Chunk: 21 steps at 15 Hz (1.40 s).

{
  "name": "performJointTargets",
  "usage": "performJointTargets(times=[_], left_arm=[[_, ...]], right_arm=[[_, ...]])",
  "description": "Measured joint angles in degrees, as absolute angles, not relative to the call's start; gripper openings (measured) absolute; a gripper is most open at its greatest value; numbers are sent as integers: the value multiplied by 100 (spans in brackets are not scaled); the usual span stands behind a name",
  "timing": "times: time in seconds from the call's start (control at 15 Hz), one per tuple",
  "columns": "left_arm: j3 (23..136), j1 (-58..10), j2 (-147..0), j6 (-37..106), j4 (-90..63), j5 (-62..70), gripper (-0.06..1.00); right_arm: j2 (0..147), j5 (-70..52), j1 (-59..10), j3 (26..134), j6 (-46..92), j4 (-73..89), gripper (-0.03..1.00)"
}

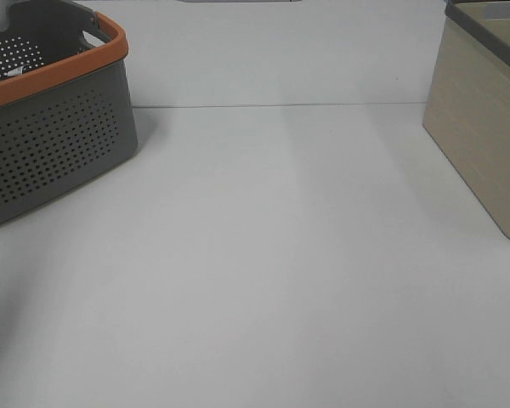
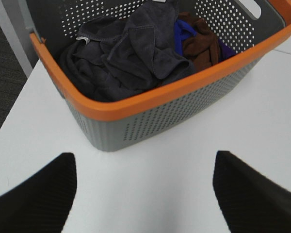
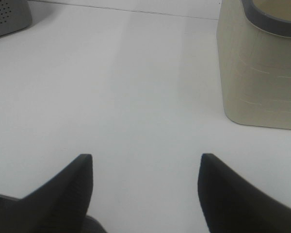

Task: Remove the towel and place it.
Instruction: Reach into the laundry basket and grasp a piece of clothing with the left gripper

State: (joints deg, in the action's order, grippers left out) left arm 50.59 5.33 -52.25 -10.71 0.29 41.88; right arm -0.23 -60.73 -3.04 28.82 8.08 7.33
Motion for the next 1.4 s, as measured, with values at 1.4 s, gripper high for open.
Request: performJointTargets(times=[1.4], left_arm=[[11178,533,-12158,-3077,160,5936,72]], right_arm=[[-23,-6073,-304,2882,745,659,63]])
